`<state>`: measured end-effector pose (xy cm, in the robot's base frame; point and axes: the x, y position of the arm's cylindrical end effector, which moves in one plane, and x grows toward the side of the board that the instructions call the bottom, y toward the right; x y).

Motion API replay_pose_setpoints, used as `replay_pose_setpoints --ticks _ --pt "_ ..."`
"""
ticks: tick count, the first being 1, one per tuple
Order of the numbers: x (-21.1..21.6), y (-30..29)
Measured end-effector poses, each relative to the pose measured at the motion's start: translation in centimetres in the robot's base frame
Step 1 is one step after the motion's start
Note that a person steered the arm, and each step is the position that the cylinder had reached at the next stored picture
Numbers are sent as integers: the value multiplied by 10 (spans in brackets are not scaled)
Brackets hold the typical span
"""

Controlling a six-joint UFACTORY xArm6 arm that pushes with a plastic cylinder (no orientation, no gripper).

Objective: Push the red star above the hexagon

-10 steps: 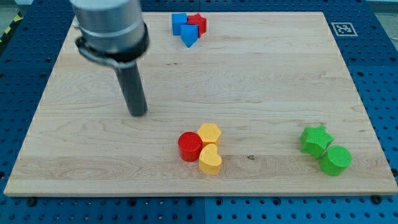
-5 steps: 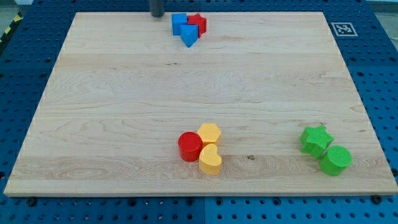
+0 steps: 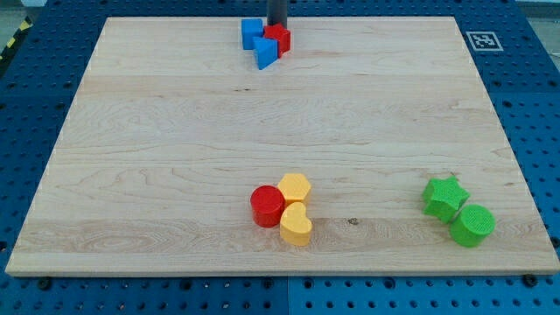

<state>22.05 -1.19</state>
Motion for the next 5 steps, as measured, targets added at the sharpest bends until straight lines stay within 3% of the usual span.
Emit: replay_pose_setpoints --ticks 3,5 --pt "94 0" --pt "118 29"
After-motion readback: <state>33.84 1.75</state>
